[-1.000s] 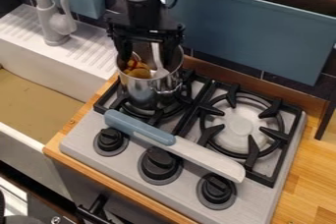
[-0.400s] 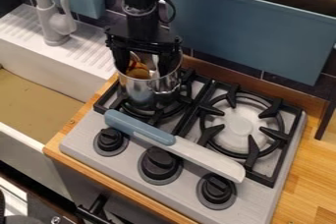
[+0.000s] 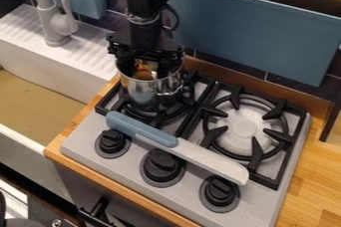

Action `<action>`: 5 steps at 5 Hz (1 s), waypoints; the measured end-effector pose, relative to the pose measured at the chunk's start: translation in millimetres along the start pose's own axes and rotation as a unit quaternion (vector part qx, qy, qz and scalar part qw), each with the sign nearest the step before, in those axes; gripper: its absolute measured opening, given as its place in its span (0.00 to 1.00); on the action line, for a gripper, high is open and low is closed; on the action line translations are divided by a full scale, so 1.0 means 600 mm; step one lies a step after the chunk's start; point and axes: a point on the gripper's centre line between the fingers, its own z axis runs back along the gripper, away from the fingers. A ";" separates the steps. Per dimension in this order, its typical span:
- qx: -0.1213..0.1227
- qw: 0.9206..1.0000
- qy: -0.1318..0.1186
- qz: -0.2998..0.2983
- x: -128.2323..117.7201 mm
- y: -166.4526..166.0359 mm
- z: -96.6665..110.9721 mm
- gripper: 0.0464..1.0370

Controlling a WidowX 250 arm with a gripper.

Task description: Took the teddy bear out of the pot

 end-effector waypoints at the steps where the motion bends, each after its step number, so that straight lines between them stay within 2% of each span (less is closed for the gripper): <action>1: 0.002 1.000 0.003 -0.001 -0.001 0.001 -0.005 0.36; 2: -0.005 1.000 0.011 0.000 -0.004 -0.002 -0.004 0.19; 3: -0.009 1.000 0.029 0.006 -0.003 -0.003 0.005 0.10; 4: -0.015 0.999 0.045 0.016 0.004 0.000 0.018 0.04; 5: -0.030 0.998 0.047 0.019 0.016 0.002 0.049 0.04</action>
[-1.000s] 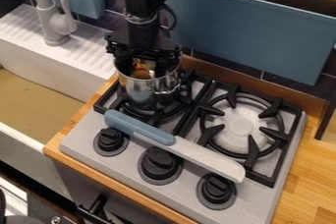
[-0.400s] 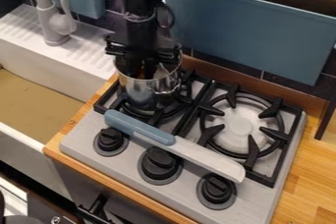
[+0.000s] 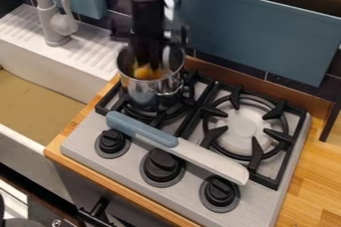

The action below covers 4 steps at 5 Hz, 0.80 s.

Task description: Took the teddy bear out of the pot

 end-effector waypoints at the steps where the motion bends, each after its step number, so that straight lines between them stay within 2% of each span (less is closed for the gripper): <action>1: -0.007 1.000 -0.001 0.005 0.001 0.002 0.019 0.04; 2: -0.017 1.000 -0.001 0.013 0.019 0.003 0.047 0.04; 3: -0.016 1.000 0.010 0.008 0.014 0.004 0.049 0.04; 4: -0.035 0.999 0.025 0.008 0.010 0.002 0.069 0.04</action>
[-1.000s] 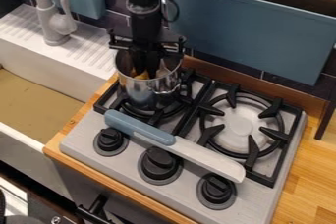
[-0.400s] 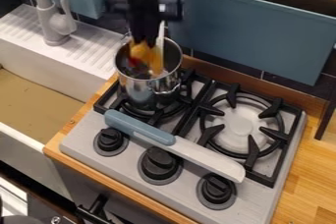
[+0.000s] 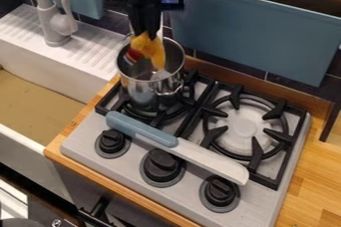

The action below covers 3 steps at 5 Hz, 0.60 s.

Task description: Took the teddy bear out of the pot

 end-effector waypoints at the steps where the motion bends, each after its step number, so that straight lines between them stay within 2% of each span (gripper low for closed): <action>1: -0.011 1.000 -0.001 0.008 -0.005 -0.007 0.037 0.04; 3: -0.045 0.998 -0.003 -0.035 -0.037 -0.062 0.066 0.04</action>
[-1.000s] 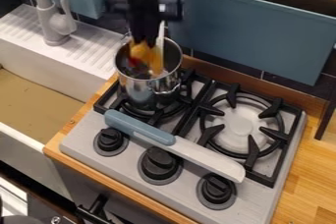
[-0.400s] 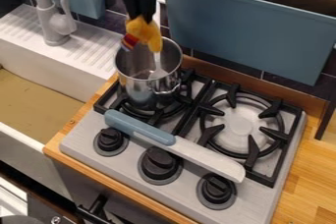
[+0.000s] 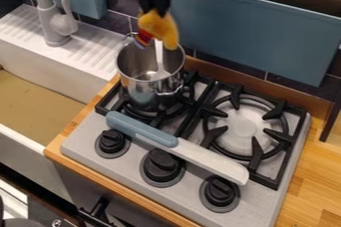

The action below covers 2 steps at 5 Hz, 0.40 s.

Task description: Took the teddy bear out of the pot

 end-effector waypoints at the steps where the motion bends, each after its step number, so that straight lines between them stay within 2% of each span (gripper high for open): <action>1: -0.026 0.999 -0.010 -0.035 -0.016 -0.041 0.001 0.04; 2: -0.022 0.998 -0.023 -0.050 -0.023 -0.074 -0.017 0.04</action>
